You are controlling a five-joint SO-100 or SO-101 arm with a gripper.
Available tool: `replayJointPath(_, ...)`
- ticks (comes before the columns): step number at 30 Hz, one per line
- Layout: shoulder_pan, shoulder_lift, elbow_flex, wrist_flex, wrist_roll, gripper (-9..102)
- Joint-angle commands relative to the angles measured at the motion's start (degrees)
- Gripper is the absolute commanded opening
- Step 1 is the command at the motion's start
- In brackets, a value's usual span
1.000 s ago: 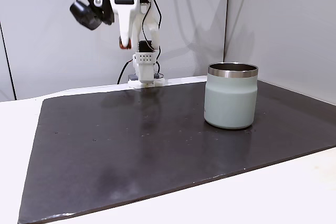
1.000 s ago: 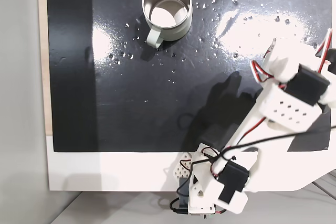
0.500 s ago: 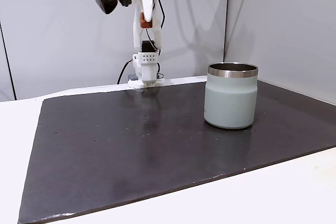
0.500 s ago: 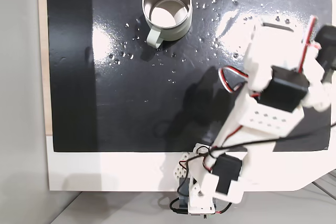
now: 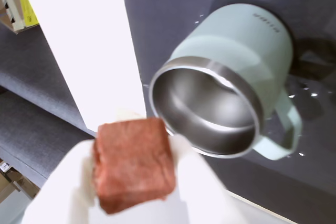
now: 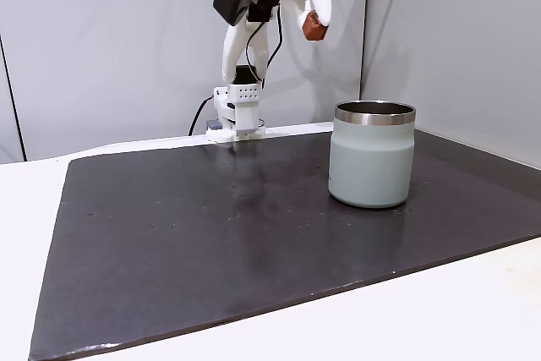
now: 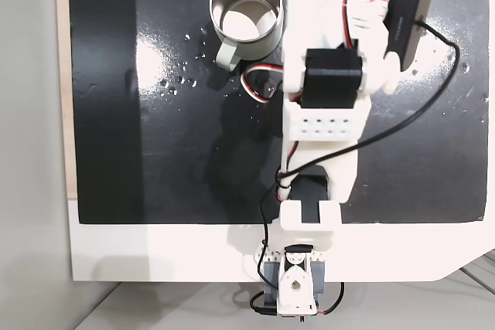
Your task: Grasp a cube and put it in the cup.
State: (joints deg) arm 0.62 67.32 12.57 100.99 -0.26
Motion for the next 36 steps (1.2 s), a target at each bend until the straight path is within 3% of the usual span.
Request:
replayJointPath(1, -1.8, -2.0, -6.3, -3.4, 0.4, 4)
replayJointPath(12, -5.9, -8.4, -8.8, -11.7, -2.9, 0)
replayJointPath(36, -12.0, -11.9, -8.9, -1.2, -10.6, 6)
